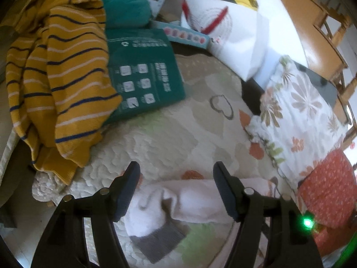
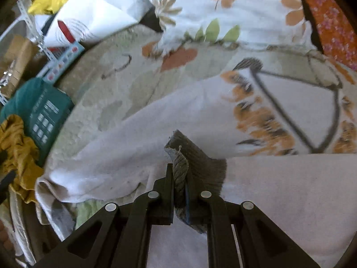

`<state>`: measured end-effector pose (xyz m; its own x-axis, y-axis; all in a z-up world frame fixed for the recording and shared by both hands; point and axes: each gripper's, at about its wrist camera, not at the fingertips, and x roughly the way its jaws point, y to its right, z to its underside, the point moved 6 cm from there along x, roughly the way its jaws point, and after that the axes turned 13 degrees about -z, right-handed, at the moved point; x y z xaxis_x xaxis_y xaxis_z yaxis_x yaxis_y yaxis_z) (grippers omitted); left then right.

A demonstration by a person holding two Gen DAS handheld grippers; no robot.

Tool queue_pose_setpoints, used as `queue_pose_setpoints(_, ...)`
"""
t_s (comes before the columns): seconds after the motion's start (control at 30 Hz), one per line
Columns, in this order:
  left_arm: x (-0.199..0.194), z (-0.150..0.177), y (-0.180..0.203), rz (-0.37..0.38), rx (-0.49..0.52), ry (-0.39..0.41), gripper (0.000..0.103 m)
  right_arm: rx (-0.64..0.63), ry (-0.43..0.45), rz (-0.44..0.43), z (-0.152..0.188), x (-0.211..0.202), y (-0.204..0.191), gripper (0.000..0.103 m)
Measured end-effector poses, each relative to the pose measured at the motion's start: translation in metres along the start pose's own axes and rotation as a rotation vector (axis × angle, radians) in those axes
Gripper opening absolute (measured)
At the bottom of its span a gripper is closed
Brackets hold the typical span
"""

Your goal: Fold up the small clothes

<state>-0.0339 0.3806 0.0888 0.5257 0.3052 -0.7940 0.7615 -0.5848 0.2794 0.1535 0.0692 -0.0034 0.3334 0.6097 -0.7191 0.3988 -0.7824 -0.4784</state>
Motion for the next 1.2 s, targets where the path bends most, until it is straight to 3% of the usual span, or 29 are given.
queue_pose_setpoints(0.17,0.001,-0.008,-0.018,-0.029,-0.027,0.012,0.067,0.027,-0.042,-0.009,0.002,0.029,-0.007,0.013)
queue_pose_setpoints(0.3,-0.002,-0.024,-0.052,-0.105,-0.097,0.05,0.067,-0.013,-0.081,-0.138,0.008,0.035,-0.046,0.014)
queue_pose_setpoints(0.4,-0.006,-0.035,-0.084,-0.169,-0.163,0.084,0.067,-0.117,-0.111,-0.215,0.023,0.031,-0.091,0.015)
queue_pose_setpoints(0.63,-0.02,-0.049,-0.131,-0.235,-0.264,0.143,0.067,-0.423,-0.209,-0.34,0.091,0.031,-0.189,0.043)
queue_pose_setpoints(0.73,-0.018,-0.05,-0.135,-0.238,-0.263,0.139,0.067,-0.599,-0.229,-0.308,0.119,0.038,-0.218,0.064)
queue_pose_setpoints(0.8,-0.016,-0.049,-0.133,-0.233,-0.254,0.127,0.067,-0.675,-0.21,-0.217,0.127,0.051,-0.223,0.066)
queue_pose_setpoints(0.9,-0.014,-0.048,-0.131,-0.235,-0.253,0.121,0.067,-0.637,-0.229,-0.127,0.128,0.081,-0.211,0.062)
queue_pose_setpoints(0.93,-0.015,-0.048,-0.13,-0.234,-0.252,0.123,0.067,-0.617,-0.222,-0.131,0.127,0.084,-0.208,0.05)
queue_pose_setpoints(0.97,-0.015,-0.048,-0.129,-0.232,-0.251,0.124,0.067,-0.601,-0.206,-0.136,0.124,0.083,-0.208,0.021)
queue_pose_setpoints(1.0,-0.015,-0.048,-0.127,-0.232,-0.249,0.127,0.067,-0.571,-0.219,-0.157,0.121,0.082,-0.207,0.009)
queue_pose_setpoints(1.07,-0.015,-0.048,-0.122,-0.225,-0.244,0.125,0.067,-0.474,-0.226,-0.246,0.109,0.067,-0.207,0.009)
queue_pose_setpoints(1.2,-0.012,-0.042,-0.097,-0.183,-0.201,0.109,0.067,-0.408,-0.087,-0.294,0.065,0.004,-0.203,0.009)
